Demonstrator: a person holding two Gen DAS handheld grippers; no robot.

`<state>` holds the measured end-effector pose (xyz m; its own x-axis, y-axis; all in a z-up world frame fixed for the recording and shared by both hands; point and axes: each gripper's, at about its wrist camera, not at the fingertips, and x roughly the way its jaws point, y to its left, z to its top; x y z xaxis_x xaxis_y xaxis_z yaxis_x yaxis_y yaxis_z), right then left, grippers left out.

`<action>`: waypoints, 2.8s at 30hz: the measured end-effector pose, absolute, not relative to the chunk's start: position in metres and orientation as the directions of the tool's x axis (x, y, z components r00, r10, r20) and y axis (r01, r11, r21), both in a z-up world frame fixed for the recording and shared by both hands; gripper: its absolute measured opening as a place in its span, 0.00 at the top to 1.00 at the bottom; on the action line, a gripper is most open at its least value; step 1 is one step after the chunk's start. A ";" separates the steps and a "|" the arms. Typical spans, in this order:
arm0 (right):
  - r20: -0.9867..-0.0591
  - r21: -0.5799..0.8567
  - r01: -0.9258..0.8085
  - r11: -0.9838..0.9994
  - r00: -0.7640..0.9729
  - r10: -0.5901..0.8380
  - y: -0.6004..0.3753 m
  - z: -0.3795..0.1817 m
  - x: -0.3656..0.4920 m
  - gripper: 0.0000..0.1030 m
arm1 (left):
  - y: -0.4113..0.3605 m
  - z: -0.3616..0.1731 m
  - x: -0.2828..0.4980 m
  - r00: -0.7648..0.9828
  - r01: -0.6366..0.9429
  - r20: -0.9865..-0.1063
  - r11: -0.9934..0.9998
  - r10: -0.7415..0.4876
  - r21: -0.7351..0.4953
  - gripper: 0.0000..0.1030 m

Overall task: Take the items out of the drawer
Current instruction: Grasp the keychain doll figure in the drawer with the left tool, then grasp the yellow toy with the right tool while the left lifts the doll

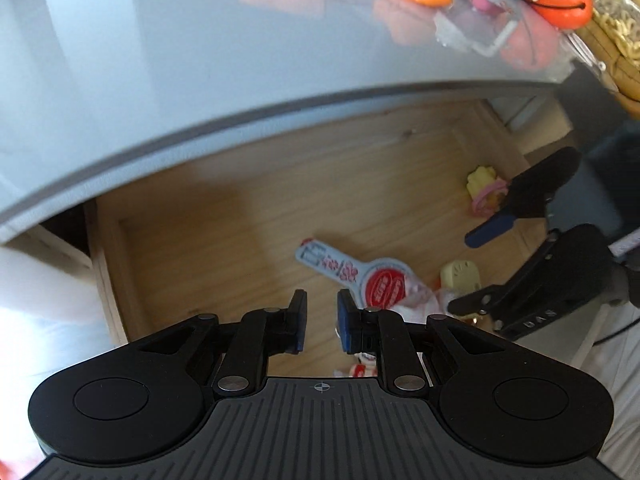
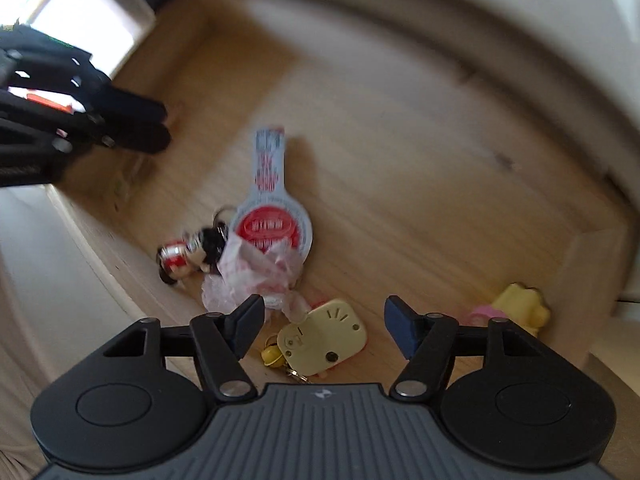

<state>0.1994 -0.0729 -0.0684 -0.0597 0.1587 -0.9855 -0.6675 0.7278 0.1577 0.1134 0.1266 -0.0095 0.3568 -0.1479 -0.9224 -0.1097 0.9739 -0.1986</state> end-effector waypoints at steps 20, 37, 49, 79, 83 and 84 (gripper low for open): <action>-0.974 0.186 -0.524 0.831 0.015 0.227 -0.139 -0.063 0.215 0.90 | 0.072 -0.060 0.137 -0.008 0.152 -0.985 0.974 -0.171 -0.171 0.83; -0.930 0.358 -0.342 0.869 -0.046 0.365 -0.164 -0.066 0.226 0.50 | 0.067 -0.064 0.149 0.028 0.204 -0.991 0.971 -0.132 -0.124 0.71; -0.961 0.260 -0.309 0.915 -0.179 0.213 -0.109 -0.098 0.225 0.50 | 0.129 -0.035 0.120 0.259 -0.023 -0.959 0.992 -0.112 -0.122 0.71; -0.995 0.084 -0.459 0.884 0.006 0.098 -0.115 -0.091 0.218 0.63 | 0.121 -0.025 0.116 0.306 -0.032 -0.950 0.997 -0.063 -0.076 0.71; -0.991 0.093 -0.467 0.879 0.046 0.129 -0.117 -0.080 0.212 0.63 | 0.109 -0.015 0.111 0.322 -0.047 -0.944 0.995 -0.073 -0.093 0.71; -0.989 0.092 -0.472 0.877 0.057 0.134 -0.115 -0.076 0.210 0.63 | 0.106 -0.014 0.110 0.327 -0.056 -0.941 0.992 -0.086 -0.111 0.71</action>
<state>0.2103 -0.1153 -0.0762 0.0571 0.1344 -0.9893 -0.4717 0.8770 0.0919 0.1103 0.1058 -0.0137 0.3266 -0.0864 -0.9412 -0.0564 0.9923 -0.1106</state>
